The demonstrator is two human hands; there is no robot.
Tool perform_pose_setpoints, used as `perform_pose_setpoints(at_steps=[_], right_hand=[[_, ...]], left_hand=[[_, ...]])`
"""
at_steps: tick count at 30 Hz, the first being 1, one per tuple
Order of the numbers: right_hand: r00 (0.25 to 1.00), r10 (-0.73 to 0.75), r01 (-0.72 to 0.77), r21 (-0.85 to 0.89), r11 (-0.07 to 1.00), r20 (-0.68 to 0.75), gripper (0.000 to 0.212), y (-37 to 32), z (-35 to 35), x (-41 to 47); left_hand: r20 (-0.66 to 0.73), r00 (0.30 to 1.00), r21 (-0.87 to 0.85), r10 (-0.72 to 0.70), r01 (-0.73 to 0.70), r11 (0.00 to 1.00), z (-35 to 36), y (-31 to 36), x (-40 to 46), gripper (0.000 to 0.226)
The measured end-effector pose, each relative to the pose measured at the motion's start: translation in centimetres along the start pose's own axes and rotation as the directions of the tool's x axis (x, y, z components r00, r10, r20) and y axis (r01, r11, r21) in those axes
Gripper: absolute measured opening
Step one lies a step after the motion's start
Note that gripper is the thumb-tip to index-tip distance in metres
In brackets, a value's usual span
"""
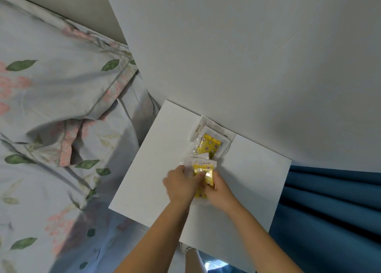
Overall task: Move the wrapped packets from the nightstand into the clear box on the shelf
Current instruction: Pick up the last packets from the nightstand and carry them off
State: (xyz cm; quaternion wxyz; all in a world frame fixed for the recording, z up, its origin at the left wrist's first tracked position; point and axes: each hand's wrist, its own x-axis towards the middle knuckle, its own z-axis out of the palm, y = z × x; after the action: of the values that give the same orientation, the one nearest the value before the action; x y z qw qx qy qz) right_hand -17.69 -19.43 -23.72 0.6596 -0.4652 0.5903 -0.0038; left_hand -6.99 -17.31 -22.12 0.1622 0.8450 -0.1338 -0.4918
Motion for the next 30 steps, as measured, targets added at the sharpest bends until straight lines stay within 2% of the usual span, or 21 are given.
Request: perform_pose_setpoints(at_steps=[1, 3, 4, 5, 7, 8, 12, 14, 16, 18, 20, 24, 25, 26, 27, 28, 29, 30], right_hand=[[0.999, 0.003, -0.003, 0.009, 1.0, 0.036, 0.038, -0.2, 0.1, -0.4], [0.996, -0.002, -0.001, 0.03, 1.0, 0.089, 0.039, -0.7, -0.1, -0.8], [0.995, -0.008, 0.004, 0.039, 0.999, 0.104, 0.038, -1.1, -0.2, -0.8], [0.993, -0.014, 0.008, 0.05, 0.999, 0.116, 0.036, -1.6, -0.2, -0.8], [0.99, -0.03, 0.019, 0.089, 0.996, 0.134, 0.035, -2.5, 0.1, -0.5], [0.988, -0.042, 0.026, 0.109, 0.994, 0.145, 0.035, -3.0, 0.3, -0.4], [0.973, -0.053, 0.038, 0.069, 0.997, 0.226, 0.034, -5.1, 1.3, 0.5], [0.955, -0.027, 0.022, 0.019, 1.0, 0.296, 0.032, -5.8, 1.6, 0.8], [0.935, -0.006, -0.012, 0.049, 0.999, 0.355, 0.032, -6.3, 2.0, 0.9], [0.915, 0.024, -0.089, 0.144, 0.986, 0.403, 0.032, -6.4, 2.2, 1.0], [0.917, 0.039, -0.087, 0.104, 0.991, 0.397, 0.029, -6.5, 2.2, 1.0], [0.953, 0.02, 0.045, -0.207, 0.977, 0.302, 0.024, -6.9, 1.6, 1.9], [0.98, -0.03, 0.084, -0.273, 0.958, 0.198, 0.026, -7.0, 1.4, 2.1], [0.993, -0.119, 0.118, -0.347, 0.93, 0.02, 0.03, -7.1, 1.0, 2.7], [0.957, -0.231, 0.139, -0.421, 0.896, -0.175, 0.035, -7.4, 0.5, 3.2], [0.886, -0.322, 0.125, -0.497, 0.859, -0.334, 0.043, -7.5, -0.2, 3.9], [0.827, -0.351, 0.06, -0.553, 0.831, -0.439, 0.054, -7.8, -0.7, 4.5], [0.811, -0.313, -0.038, -0.578, 0.815, -0.494, 0.066, -7.9, -1.2, 5.1]], left_hand=[[-0.056, 0.997, 0.149, 0.053, -0.044, 0.988, -0.4, -0.4, 0.1, 0.058], [-0.041, 0.998, 0.15, 0.057, -0.05, 0.987, -1.1, -1.3, 0.3, 0.073], [0.022, 0.998, 0.034, 0.051, -0.051, 0.998, -1.6, -1.7, 0.6, 0.077], [0.077, 0.995, -0.152, 0.063, -0.051, 0.987, -1.9, -2.2, 1.0, 0.072], [0.197, 0.975, -0.458, 0.104, -0.002, 0.889, -2.7, -2.3, 0.6, 0.038], [0.231, 0.964, -0.529, 0.13, 0.012, 0.848, -3.2, -2.2, 0.4, 0.027], [0.226, 0.952, -0.689, 0.208, 0.005, 0.725, -4.6, -2.6, 0.3, 0.031], [0.256, 0.946, -0.754, 0.201, 0.065, 0.654, -5.4, -3.1, 0.3, 0.037], [0.296, 0.935, -0.788, 0.195, 0.124, 0.604, -6.1, -3.8, 0.5, 0.042], [0.325, 0.918, -0.784, 0.228, 0.126, 0.608, -6.9, -4.4, 0.8, 0.044], [0.266, 0.93, -0.745, 0.253, 0.032, 0.666, -7.4, -4.4, 0.8, 0.039], [0.034, 0.975, -0.663, 0.218, -0.141, 0.735, -7.9, -4.2, 0.6, 0.018], [0.011, 0.976, -0.649, 0.216, -0.158, 0.744, -7.9, -4.1, 0.5, 0.017], [0.006, 0.975, -0.64, 0.223, -0.168, 0.75, -8.0, -4.1, 0.5, 0.016], [0.015, 0.973, -0.635, 0.23, -0.168, 0.754, -8.1, -4.0, 0.4, 0.017], [0.029, 0.971, -0.636, 0.236, -0.165, 0.754, -8.1, -4.0, 0.4, 0.019], [0.039, 0.971, -0.641, 0.238, -0.158, 0.751, -8.1, -4.0, 0.4, 0.02], [0.046, 0.971, -0.649, 0.236, -0.151, 0.746, -8.0, -4.0, 0.3, 0.021]])
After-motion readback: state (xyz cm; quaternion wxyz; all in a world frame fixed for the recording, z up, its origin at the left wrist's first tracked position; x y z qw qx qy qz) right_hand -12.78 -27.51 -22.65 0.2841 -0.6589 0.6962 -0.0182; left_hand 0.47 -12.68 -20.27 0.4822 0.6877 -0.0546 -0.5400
